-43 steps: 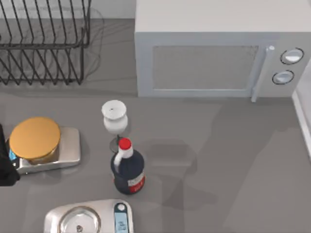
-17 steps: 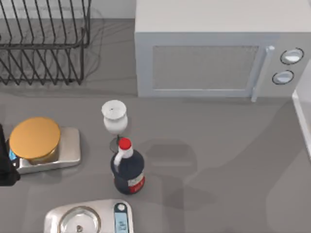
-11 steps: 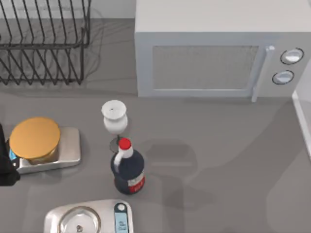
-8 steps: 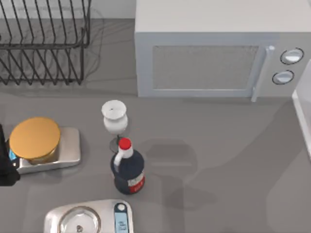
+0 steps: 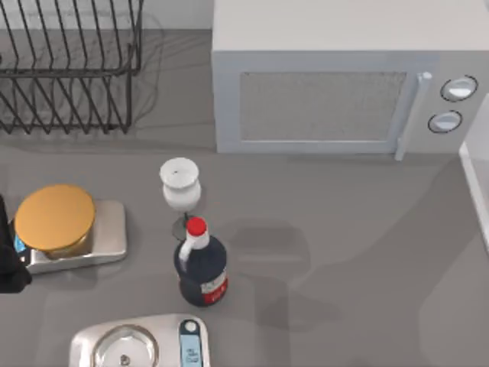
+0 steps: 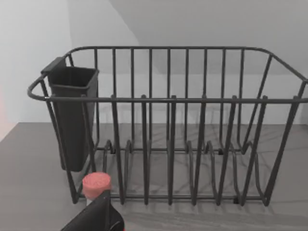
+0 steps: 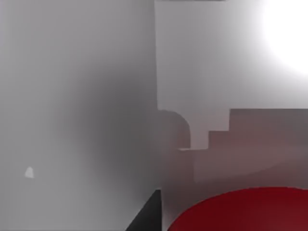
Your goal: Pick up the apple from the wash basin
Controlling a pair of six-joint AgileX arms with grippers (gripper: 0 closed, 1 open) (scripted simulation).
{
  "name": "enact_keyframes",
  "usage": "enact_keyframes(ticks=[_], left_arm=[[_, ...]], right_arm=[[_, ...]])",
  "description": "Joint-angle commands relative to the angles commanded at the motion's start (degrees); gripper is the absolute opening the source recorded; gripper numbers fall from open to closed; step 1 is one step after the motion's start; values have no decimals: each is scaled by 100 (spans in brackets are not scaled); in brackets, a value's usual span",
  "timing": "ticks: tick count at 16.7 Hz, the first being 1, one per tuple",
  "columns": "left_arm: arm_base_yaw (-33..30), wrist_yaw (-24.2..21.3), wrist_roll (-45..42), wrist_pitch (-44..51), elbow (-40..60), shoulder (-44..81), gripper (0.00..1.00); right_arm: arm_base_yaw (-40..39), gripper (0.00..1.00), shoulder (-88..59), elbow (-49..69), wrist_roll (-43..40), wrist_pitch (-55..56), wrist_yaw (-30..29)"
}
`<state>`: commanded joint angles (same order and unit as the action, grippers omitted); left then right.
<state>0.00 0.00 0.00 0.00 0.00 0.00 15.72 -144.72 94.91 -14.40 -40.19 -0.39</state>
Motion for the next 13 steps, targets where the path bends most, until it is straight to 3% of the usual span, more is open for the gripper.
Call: enact_keyframes(ticks=[7,13], left_arm=[[0,0,0,0,0,0,100],[0,0,0,0,0,0,100]], right_arm=[[-1,0,370,724,28,-798,80],[17,0,570,2918,8,-3345,84]])
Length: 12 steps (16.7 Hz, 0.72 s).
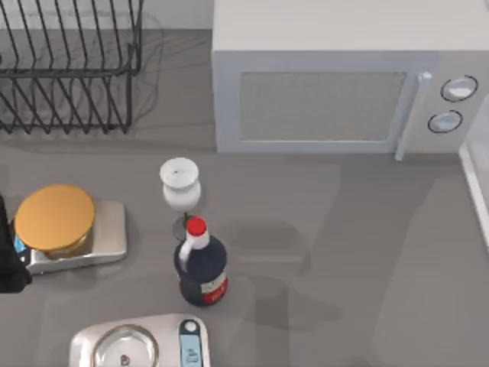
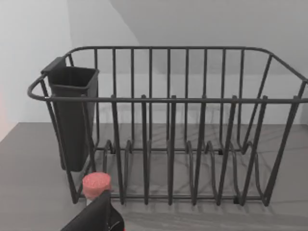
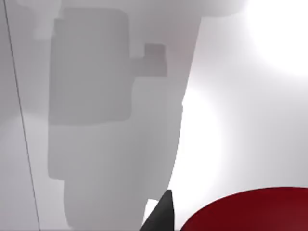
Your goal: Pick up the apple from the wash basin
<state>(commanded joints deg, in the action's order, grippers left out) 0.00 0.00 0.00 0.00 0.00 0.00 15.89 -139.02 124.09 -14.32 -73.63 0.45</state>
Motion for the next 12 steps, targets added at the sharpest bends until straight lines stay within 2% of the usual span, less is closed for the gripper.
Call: enact_keyframes(ticks=[3,6,12], left_arm=[[0,0,0,0,0,0,100],[0,0,0,0,0,0,100],[0,0,0,0,0,0,100]], right_arm=[[3,0,169,1068,-4,-1272,2],[0,0,331,1780,-3,-2016,3],[-19,0,387,1967,8,-2205,7]])
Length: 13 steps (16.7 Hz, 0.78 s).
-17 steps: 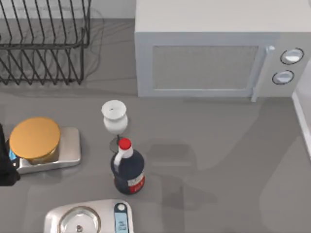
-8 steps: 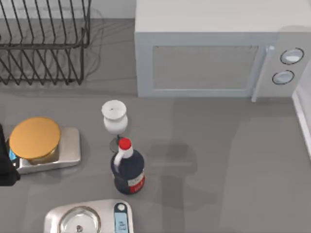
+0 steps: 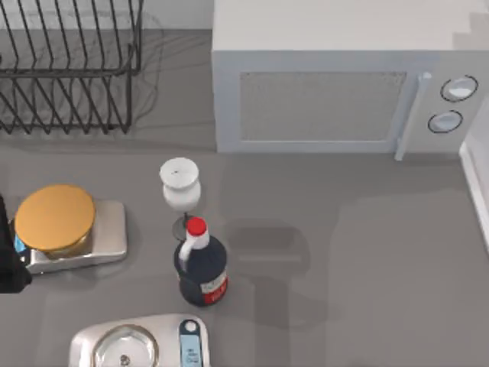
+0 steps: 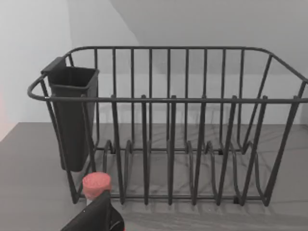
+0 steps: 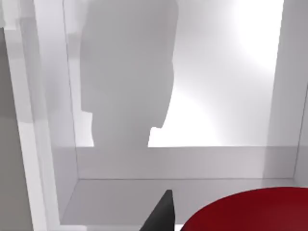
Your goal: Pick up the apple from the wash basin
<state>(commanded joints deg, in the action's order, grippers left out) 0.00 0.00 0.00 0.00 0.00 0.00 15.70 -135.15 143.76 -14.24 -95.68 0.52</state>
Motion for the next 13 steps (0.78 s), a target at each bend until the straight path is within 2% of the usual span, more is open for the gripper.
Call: enact_keyframes(ticks=[3,6,13], left_arm=[[0,0,0,0,0,0,100],[0,0,0,0,0,0,100],[0,0,0,0,0,0,100]], right_arm=[[-162,0,176,-178,161,1,3],[-727,0,735,-788,718,39,9],[-3090,0,2396,-3094,3043,607,13]])
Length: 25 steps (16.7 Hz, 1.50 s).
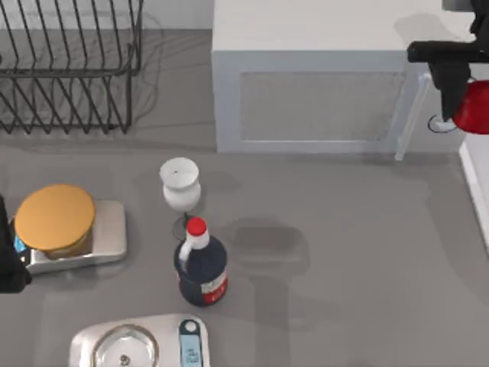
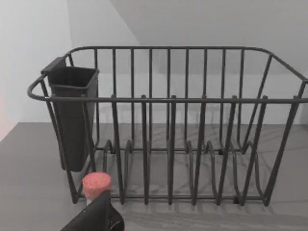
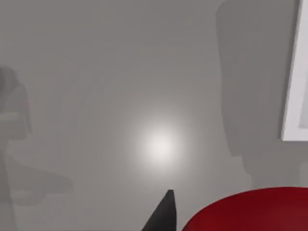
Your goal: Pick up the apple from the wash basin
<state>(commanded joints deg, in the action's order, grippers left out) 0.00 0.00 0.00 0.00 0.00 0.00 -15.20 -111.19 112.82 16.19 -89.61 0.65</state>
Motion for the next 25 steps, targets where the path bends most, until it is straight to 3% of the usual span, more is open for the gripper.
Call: enact_keyframes(ticks=[5,9,18,25], left_arm=[[0,0,0,0,0,0,100],[0,0,0,0,0,0,100],[0,0,0,0,0,0,100],[0,0,0,0,0,0,100]], right_arm=[[-1812,0,848,-1628,1788,677,-25],[-2758,0,1194,-2454,2731,1075,-57],[-2918,0,1190,-2814,2913,1371,-58],[-2951,0,895,-4300,2933,3275,-65]])
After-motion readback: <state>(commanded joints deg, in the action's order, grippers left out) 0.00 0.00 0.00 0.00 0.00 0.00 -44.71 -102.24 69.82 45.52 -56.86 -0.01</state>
